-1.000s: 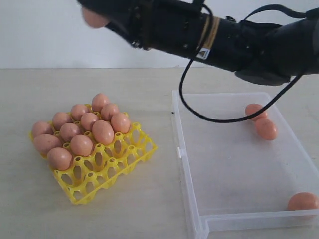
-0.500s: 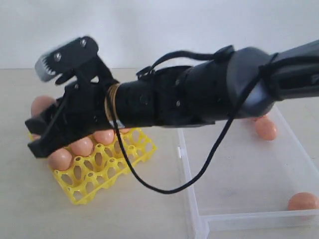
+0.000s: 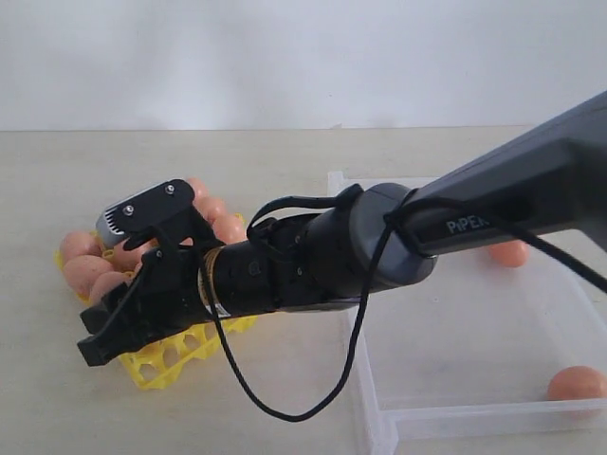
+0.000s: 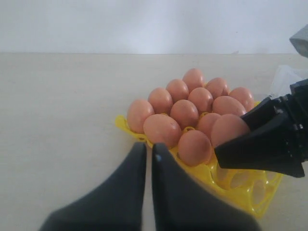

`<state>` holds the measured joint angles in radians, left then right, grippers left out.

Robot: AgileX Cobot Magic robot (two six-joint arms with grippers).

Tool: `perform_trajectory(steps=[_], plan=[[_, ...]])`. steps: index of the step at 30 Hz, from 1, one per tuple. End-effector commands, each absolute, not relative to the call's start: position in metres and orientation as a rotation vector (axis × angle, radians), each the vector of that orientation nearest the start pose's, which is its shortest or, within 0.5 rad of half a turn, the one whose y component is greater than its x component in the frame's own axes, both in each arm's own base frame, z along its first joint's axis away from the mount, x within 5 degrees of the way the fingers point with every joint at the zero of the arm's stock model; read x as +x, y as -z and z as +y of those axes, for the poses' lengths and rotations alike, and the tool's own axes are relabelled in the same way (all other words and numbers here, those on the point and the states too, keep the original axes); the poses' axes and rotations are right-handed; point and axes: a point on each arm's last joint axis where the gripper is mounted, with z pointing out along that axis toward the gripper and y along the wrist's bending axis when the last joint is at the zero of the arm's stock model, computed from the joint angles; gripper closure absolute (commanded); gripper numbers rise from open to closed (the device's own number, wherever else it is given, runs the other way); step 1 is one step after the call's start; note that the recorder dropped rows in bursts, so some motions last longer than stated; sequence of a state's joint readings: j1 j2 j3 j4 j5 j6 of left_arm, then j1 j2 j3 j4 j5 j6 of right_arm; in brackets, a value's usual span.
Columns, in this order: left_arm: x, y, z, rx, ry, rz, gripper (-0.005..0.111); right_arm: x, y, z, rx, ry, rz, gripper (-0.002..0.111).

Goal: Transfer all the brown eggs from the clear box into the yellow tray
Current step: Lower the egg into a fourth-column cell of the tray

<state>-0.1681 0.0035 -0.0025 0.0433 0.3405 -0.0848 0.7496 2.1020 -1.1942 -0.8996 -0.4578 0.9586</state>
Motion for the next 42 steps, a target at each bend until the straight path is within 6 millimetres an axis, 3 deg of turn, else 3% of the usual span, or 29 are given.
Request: perform_trajectory(steps=[1,19,21,28,32,42], plan=[[0.053,-0.1828,-0.008,0.104,0.143,1.82,0.103,0.299,-0.1301,0.323,-0.889,-0.897,1.997,0.108],[0.053,-0.1828,-0.008,0.104,0.143,1.82,0.103,0.3011,-0.1233,0.3194,-0.942,-0.795,2.015,0.107],[0.053,-0.1828,-0.008,0.104,0.143,1.82,0.103,0.301,-0.1234,0.3195,-0.942,-0.798,2.013,0.1],[0.053,-0.1828,-0.008,0.104,0.143,1.82,0.103,0.3011,-0.1235,0.3195,-0.94,-0.798,2.014,0.058],[0.053,-0.1828,-0.008,0.104,0.143,1.82,0.103,0.3026,-0.1208,0.3169,-0.933,-0.752,2.046,0.051],[0.053,-0.1828,-0.008,0.104,0.143,1.82,0.103,0.3029,-0.1204,0.3165,-0.928,-0.747,2.053,0.051]])
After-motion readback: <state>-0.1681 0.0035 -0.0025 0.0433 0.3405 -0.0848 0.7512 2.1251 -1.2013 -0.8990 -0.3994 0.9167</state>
